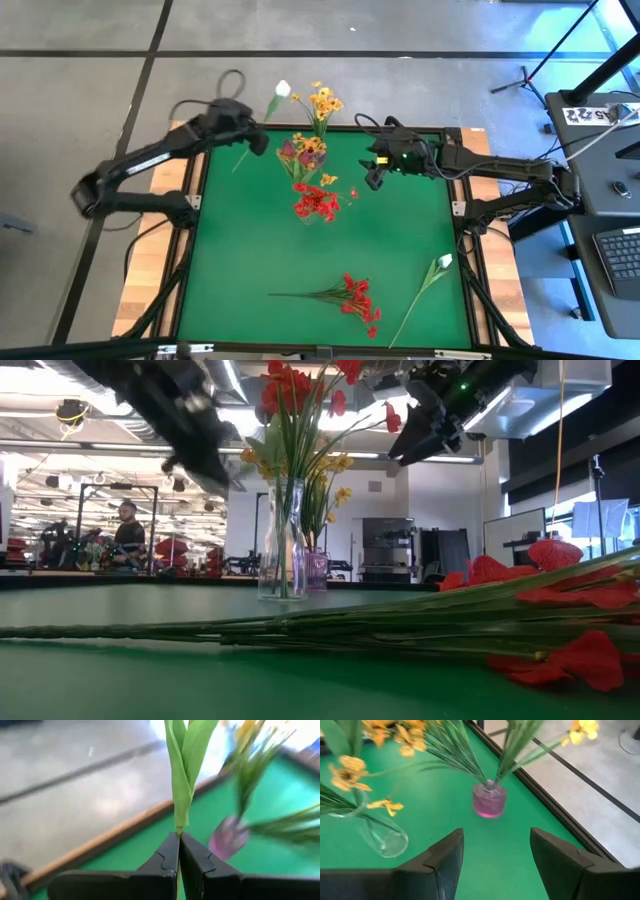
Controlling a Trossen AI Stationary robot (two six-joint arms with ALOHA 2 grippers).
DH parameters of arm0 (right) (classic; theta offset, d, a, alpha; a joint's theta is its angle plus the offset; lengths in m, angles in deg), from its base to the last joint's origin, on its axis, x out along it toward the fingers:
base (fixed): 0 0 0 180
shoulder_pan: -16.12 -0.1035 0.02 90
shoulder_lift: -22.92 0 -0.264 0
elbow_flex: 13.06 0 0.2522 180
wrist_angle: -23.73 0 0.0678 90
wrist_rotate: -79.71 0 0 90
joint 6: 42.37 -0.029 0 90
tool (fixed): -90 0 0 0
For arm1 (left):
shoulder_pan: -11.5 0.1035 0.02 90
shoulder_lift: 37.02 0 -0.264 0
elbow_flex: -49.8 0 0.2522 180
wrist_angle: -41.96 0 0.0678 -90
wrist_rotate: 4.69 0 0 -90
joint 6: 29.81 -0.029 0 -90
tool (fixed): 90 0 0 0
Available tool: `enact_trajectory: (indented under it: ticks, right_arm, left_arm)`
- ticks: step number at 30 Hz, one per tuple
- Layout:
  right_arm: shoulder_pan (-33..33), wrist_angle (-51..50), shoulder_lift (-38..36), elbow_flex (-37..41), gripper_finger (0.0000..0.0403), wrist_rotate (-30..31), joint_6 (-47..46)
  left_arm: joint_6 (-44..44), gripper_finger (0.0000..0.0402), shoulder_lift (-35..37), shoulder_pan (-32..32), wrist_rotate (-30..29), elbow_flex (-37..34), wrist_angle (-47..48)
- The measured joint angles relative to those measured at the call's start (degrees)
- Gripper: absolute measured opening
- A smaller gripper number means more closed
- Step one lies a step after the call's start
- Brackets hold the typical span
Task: Sort flowers into vase by color
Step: Put the top white flower into the pink transparent vase
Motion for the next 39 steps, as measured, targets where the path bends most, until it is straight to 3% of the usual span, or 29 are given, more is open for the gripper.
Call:
enact_trajectory:
  ticks: [5,11,16,27,32,36,39]
  right_arm:
    - [-0.1,4.5,0.0,0.0,0.0225,-3.2,1.2]
    - [0.0,11.6,0.0,0.0,0.0225,-6.5,3.4]
    - [0.0,14.7,0.0,0.0,0.0225,-11.5,4.9]
    - [0.0,14.6,0.0,0.0,0.0225,-12.6,5.0]
    - [0.0,16.1,0.1,0.1,0.0225,-12.6,5.6]
    - [0.0,25.7,0.1,0.1,0.0225,-13.4,7.7]
    - [0.0,35.3,1.1,0.0,0.0225,-17.3,8.2]
  left_arm:
    - [1.5,0.0,9.8,-2.0,7.8,0.0,-5.8]
    - [4.0,0.0,14.3,-6.3,15.0,0.1,-19.5]
    - [2.6,0.0,13.0,-9.4,16.3,0.1,-31.7]
    - [1.7,0.0,1.6,-10.6,16.1,0.1,-55.9]
    - [2.8,0.0,-0.1,-10.6,17.5,0.1,-59.9]
    - [2.9,0.0,-0.4,-11.3,19.1,0.1,-59.8]
    - [2.9,0.0,-0.3,-12.2,19.3,0.1,-59.9]
